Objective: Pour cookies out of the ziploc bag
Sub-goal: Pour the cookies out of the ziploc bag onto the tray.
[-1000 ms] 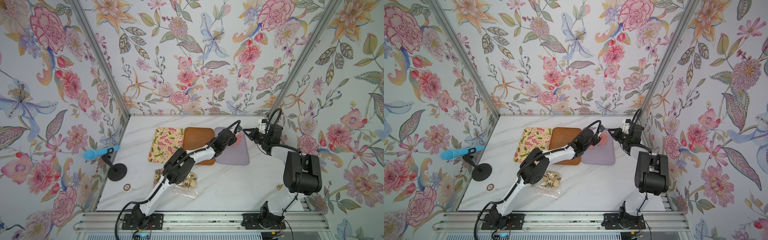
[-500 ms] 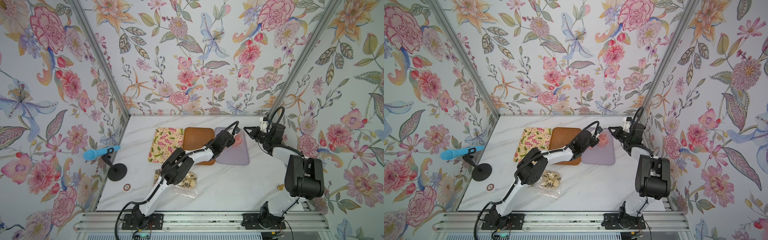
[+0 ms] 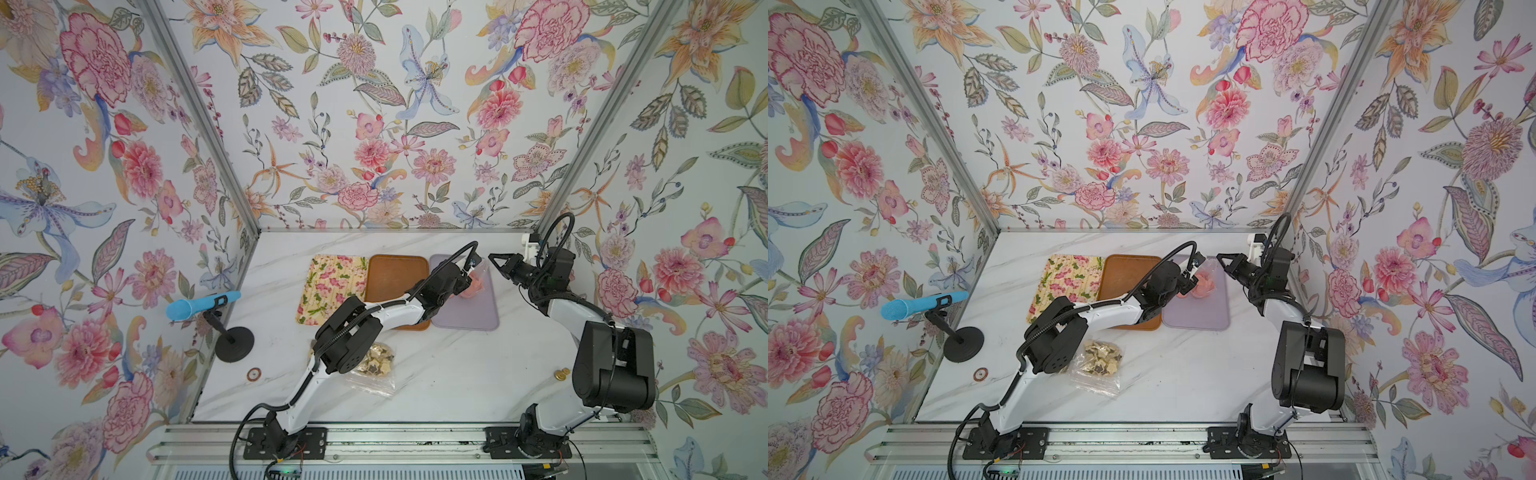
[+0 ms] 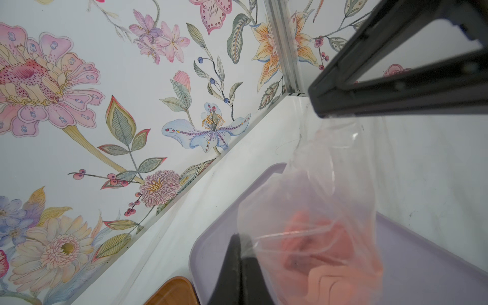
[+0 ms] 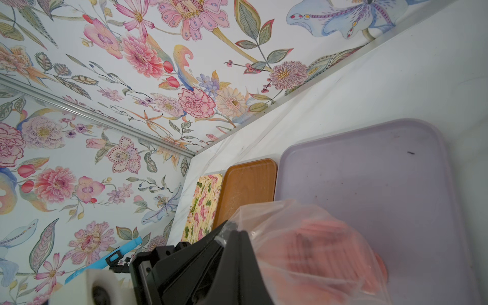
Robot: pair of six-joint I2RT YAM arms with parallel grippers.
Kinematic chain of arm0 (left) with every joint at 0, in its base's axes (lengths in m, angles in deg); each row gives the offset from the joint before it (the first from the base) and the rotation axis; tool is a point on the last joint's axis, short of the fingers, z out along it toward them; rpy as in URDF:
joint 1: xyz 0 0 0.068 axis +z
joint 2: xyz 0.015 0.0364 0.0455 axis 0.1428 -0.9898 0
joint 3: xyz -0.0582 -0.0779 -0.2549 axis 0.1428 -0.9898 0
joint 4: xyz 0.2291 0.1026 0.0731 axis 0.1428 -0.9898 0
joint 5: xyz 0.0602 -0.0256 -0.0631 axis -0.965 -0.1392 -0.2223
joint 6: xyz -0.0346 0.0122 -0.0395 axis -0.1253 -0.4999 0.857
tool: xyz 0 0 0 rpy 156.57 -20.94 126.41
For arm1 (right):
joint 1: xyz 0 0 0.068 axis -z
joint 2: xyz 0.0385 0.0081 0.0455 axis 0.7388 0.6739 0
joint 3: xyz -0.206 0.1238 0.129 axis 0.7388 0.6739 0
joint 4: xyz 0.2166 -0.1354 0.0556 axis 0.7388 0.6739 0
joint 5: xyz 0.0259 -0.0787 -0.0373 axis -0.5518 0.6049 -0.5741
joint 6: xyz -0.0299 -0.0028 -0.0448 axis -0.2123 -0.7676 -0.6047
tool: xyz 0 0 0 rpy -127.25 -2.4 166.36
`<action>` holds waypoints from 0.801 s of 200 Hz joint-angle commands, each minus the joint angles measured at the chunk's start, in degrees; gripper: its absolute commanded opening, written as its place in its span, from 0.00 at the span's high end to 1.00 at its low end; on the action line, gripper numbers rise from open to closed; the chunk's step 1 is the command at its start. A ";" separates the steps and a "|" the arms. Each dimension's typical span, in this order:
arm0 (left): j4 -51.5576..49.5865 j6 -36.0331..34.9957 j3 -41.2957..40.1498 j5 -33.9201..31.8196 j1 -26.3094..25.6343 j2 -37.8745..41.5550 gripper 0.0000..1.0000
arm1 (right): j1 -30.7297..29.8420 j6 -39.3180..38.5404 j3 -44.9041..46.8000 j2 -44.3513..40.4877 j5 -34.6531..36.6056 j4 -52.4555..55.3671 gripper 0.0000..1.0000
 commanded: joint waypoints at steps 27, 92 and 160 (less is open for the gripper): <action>2.32 0.21 -2.97 -1.88 -1.13 3.85 1.00 | -0.30 -1.42 2.05 -3.16 -1.15 0.76 1.00; 5.13 -0.45 -7.13 -2.19 -1.91 6.31 1.00 | -0.84 -1.95 3.82 -5.32 -1.07 1.47 1.00; 6.73 -0.98 -8.88 -3.34 -2.44 7.60 1.00 | -1.61 -2.12 4.09 -6.72 -0.89 1.83 1.00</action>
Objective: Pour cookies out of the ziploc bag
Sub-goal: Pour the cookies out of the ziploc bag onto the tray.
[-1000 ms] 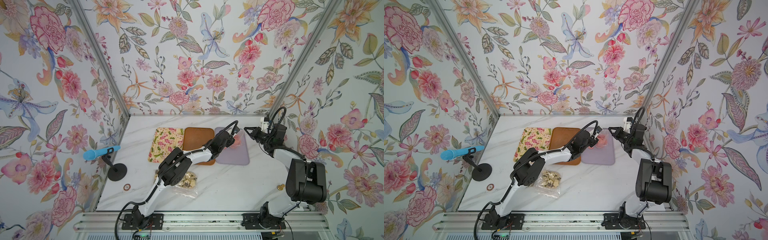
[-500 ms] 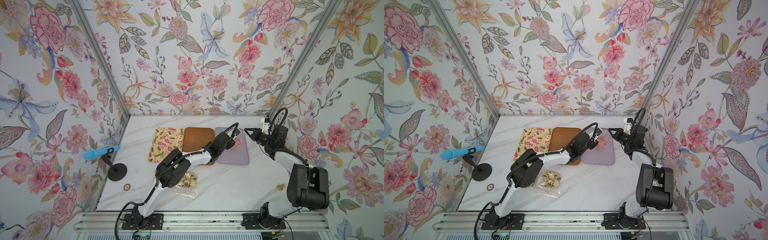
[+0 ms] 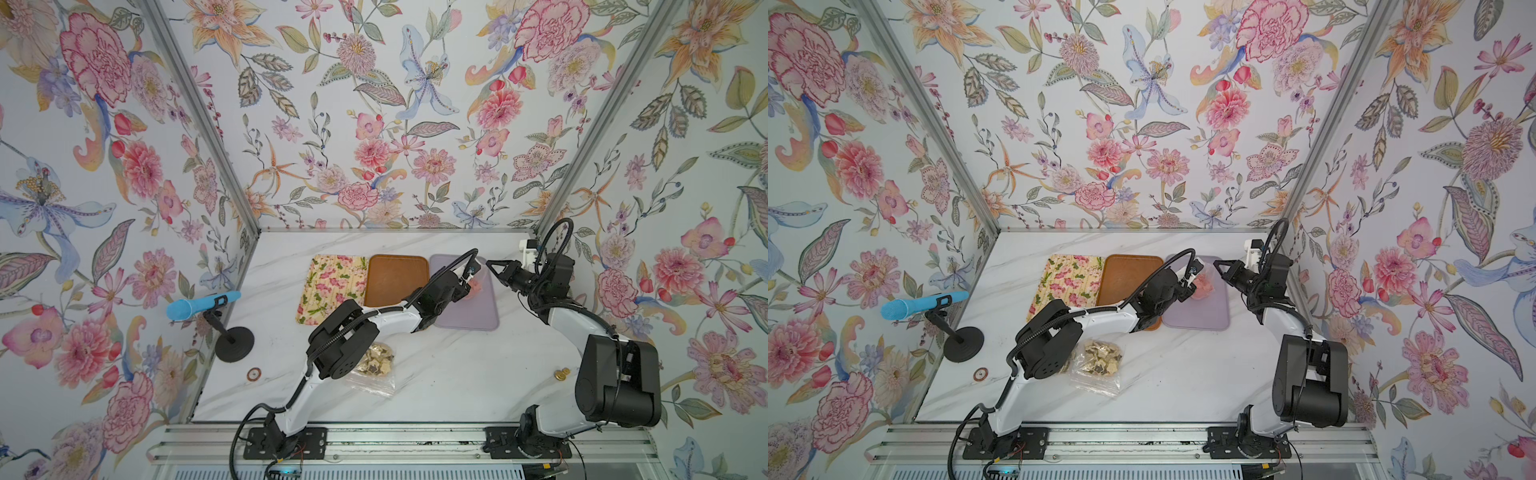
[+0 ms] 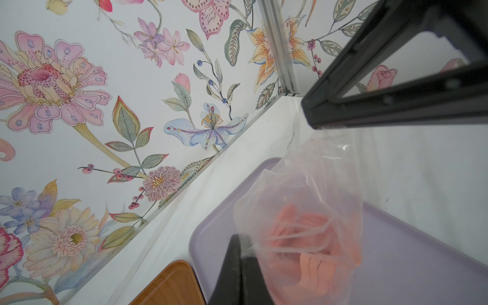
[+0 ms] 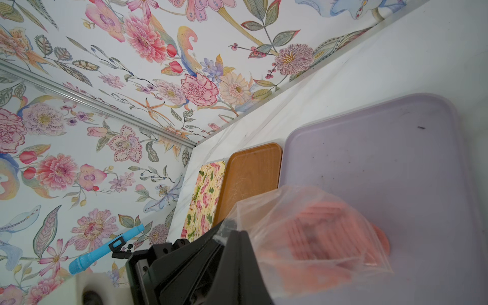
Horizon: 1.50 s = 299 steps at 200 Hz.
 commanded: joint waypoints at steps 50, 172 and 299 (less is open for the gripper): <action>3.61 -2.10 -1.75 -1.72 -1.42 4.07 1.00 | -0.50 -1.47 -0.21 -3.33 -0.88 1.23 1.00; 5.19 -3.13 -3.13 -2.90 -2.08 5.25 1.00 | -0.90 -2.38 -1.04 -3.23 -0.63 2.14 1.00; -4.09 -1.49 13.95 0.63 1.19 -5.22 1.00 | -0.85 -2.08 -8.76 9.15 -1.95 -1.66 1.00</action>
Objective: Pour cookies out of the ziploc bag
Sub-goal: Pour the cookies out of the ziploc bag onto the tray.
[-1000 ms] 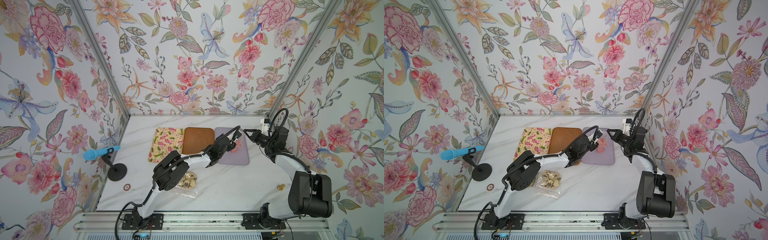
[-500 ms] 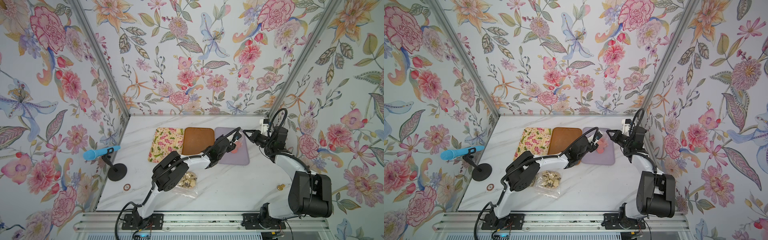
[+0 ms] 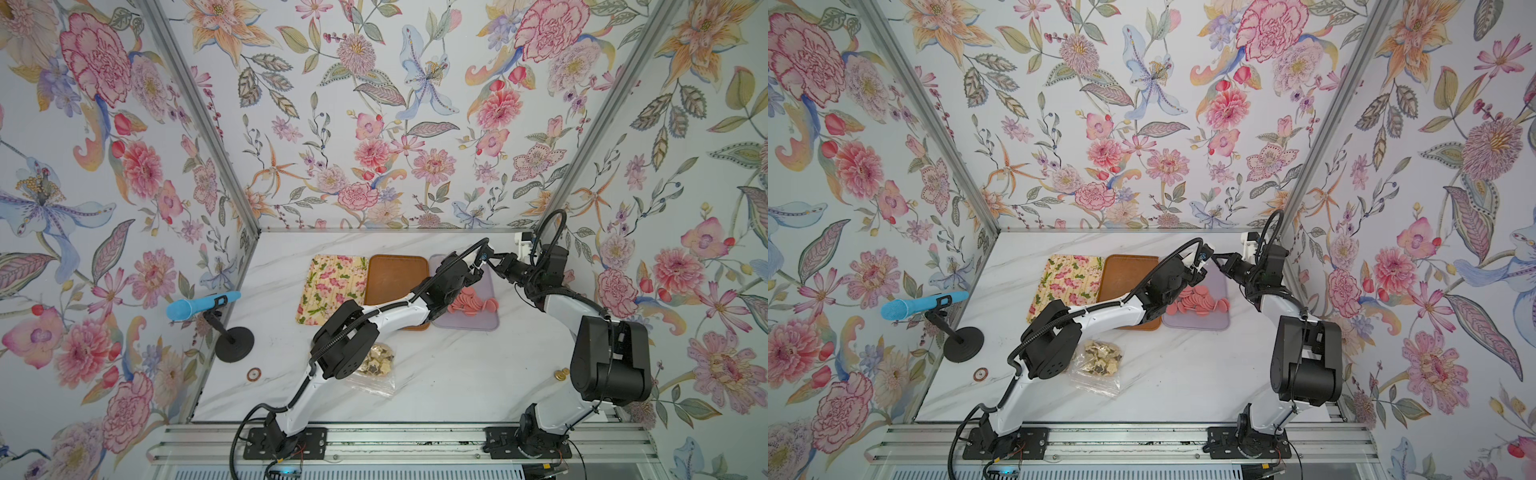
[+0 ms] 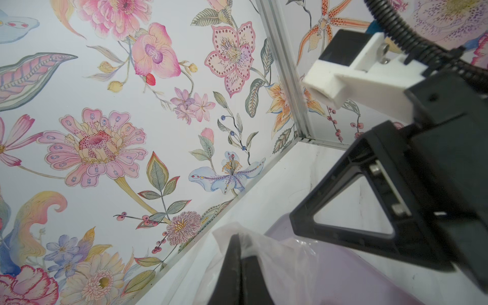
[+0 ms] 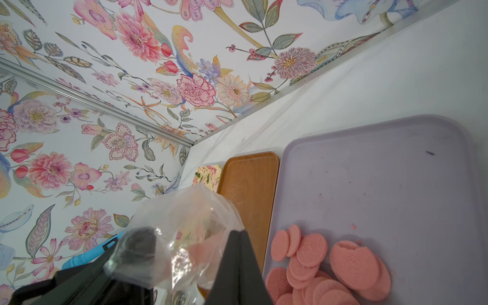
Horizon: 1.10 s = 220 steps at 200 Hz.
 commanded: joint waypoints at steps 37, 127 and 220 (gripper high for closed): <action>-3.99 3.91 2.83 6.62 1.80 -2.93 1.00 | -0.55 -0.20 -0.34 1.01 -0.81 -2.47 1.00; -10.20 15.60 11.20 19.32 5.81 -8.52 1.00 | 1.17 -2.55 3.27 -3.16 0.97 -0.94 0.70; -6.00 15.44 4.98 15.56 4.90 -0.99 1.00 | 3.53 -5.73 17.41 -17.79 11.58 12.92 0.43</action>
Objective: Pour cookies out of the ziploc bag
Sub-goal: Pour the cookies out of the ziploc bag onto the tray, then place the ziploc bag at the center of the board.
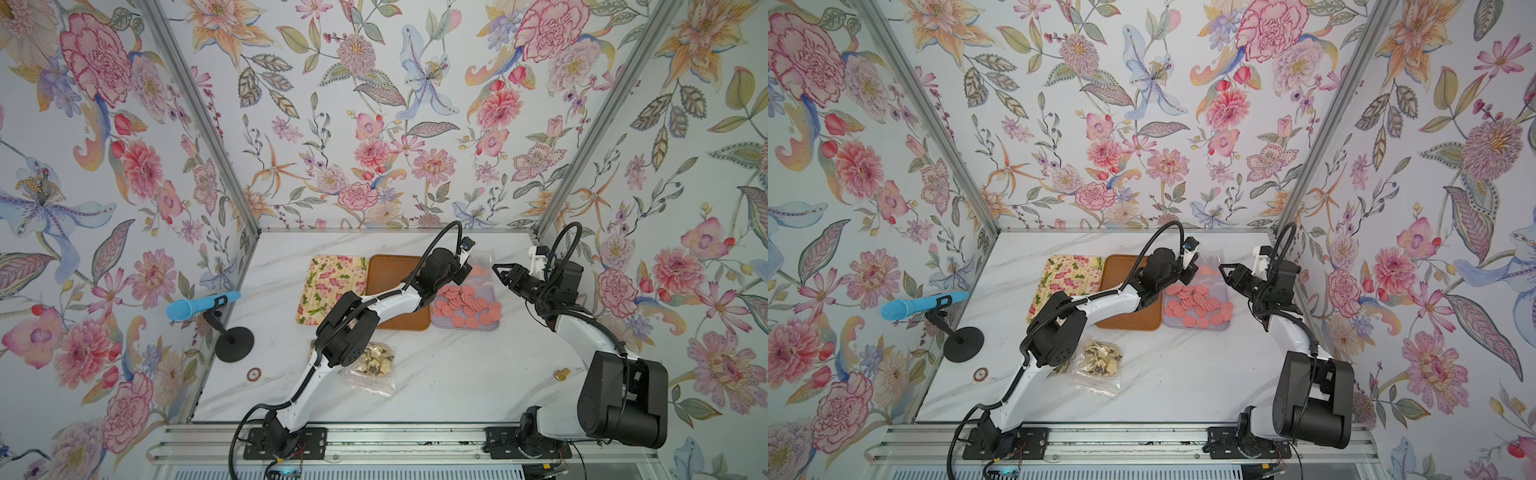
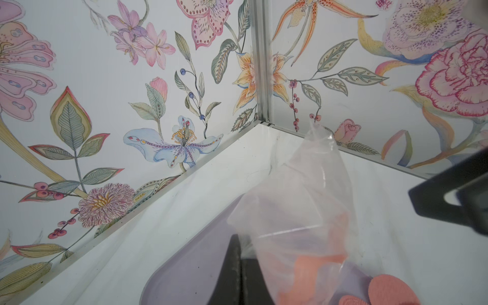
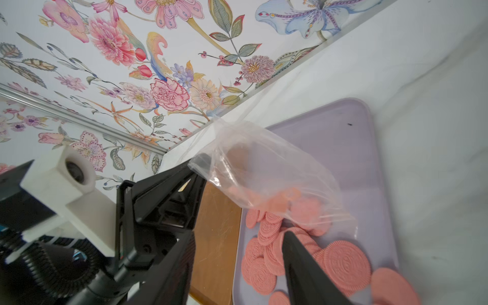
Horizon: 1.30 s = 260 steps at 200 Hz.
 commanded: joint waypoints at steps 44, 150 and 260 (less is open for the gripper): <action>6.76 -0.29 -19.63 -5.06 -3.49 19.62 1.00 | 0.70 -0.87 12.57 -9.10 2.32 2.59 0.42; -11.54 28.22 -46.66 -15.96 -16.72 44.20 1.00 | -0.70 -3.60 15.76 -34.97 1.84 19.73 0.16; -24.46 58.44 -42.99 -14.09 -28.15 34.11 1.00 | 0.44 -3.74 15.89 -41.36 -2.63 23.85 0.06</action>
